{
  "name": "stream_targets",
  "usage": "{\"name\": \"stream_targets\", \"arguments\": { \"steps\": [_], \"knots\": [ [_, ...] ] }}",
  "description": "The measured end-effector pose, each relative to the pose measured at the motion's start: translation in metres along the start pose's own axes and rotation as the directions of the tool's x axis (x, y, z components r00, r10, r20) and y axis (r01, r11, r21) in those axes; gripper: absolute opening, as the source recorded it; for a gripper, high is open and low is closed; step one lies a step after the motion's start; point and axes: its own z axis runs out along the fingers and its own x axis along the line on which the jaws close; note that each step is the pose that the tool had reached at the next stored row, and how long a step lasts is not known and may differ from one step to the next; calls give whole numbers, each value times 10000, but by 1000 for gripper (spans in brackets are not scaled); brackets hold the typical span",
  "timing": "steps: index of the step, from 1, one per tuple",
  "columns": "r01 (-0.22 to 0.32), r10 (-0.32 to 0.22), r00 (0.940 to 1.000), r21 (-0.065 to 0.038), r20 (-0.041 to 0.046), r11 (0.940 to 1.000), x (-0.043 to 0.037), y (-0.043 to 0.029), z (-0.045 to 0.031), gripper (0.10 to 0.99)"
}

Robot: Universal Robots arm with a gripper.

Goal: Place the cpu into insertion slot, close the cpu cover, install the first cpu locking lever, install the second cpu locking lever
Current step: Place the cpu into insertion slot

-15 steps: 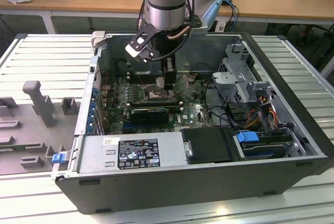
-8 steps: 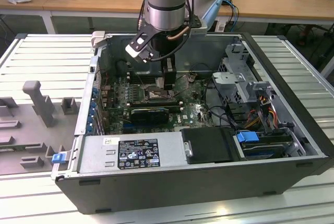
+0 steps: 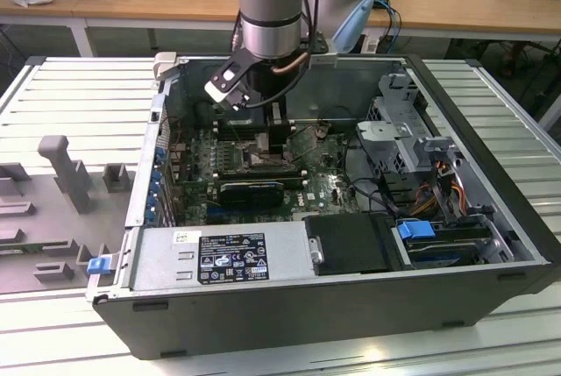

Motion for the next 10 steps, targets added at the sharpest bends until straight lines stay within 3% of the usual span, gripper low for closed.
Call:
{"name": "stream_targets", "arguments": {
  "steps": [3,10],
  "knots": [
    [1,-1,10000,-1,-1,10000,54,-37,73,529],
    [-115,115,9999,8,10,9999,57,-92,230,529]
  ]
}}
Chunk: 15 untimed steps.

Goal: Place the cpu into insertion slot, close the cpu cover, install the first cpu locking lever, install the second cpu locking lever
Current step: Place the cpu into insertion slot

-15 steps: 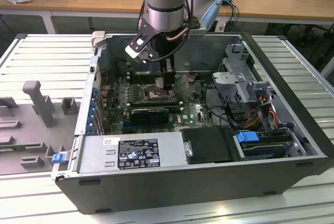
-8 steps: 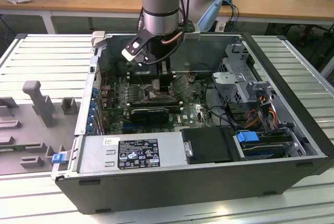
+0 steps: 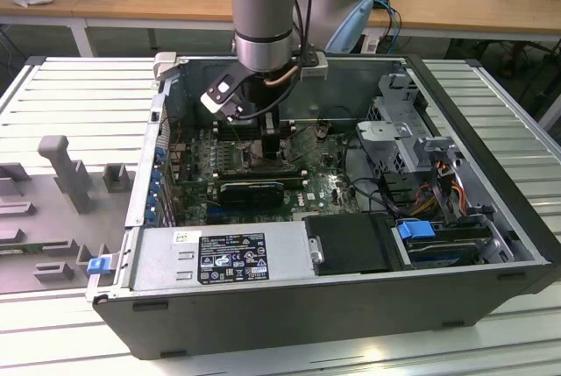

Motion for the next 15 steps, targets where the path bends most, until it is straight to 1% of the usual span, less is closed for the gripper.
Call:
{"name": "stream_targets", "arguments": {
  "steps": [1,6,11,15],
  "knots": [
    [-79,79,10000,-2,5,10000,0,-2,16,529],
    [-140,140,9999,-1,12,9999,2,-8,74,529],
    [-139,139,9999,-2,11,9999,5,-11,109,529],
    [-138,138,9999,-1,12,9999,4,-12,115,529]
  ]
}}
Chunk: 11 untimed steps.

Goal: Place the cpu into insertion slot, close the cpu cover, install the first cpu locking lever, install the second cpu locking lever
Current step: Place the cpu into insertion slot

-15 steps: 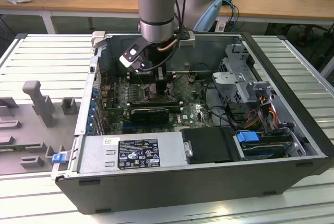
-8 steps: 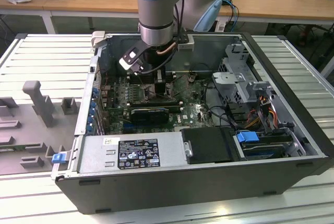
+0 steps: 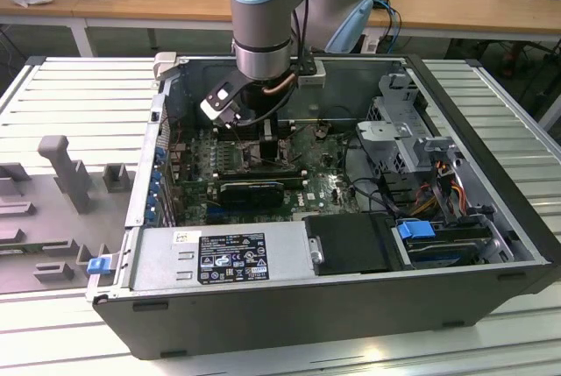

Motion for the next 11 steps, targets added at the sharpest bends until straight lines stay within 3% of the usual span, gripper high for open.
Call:
{"name": "stream_targets", "arguments": {
  "steps": [2,3,7,9,11],
  "knots": [
    [0,0,10000,-1,1,10000,0,0,1,529],
    [0,0,10000,-1,0,10000,0,0,1,604],
    [0,0,10000,0,0,10000,0,0,-6,604],
    [-1,1,10000,-1,-1,10000,1,4,-49,604],
    [-1,1,10000,0,-1,10000,2,7,-88,522]
  ]
}}
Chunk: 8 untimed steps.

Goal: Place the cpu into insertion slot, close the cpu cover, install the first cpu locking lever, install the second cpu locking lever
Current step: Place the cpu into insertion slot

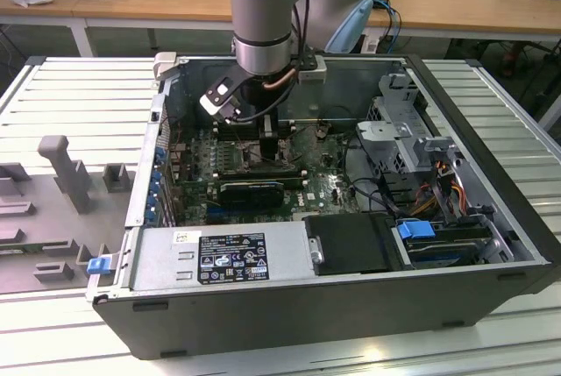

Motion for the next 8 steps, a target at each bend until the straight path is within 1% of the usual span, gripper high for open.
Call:
{"name": "stream_targets", "arguments": {
  "steps": [1,2,3,4,5,6,7,8],
  "knots": [
    [0,0,10000,1,1,10000,0,1,-10,459],
    [0,0,10000,2,1,10000,0,1,-17,459],
    [1,-1,10000,2,1,10000,1,2,-25,400],
    [1,-1,10000,4,2,10000,1,3,-34,400],
    [0,0,10000,7,3,10000,1,4,-48,337],
    [0,0,10000,8,2,10000,1,4,-56,216],
    [1,-1,10000,8,3,10000,1,5,-62,157],
    [0,0,10000,8,2,10000,1,6,-72,157]
  ]
}}
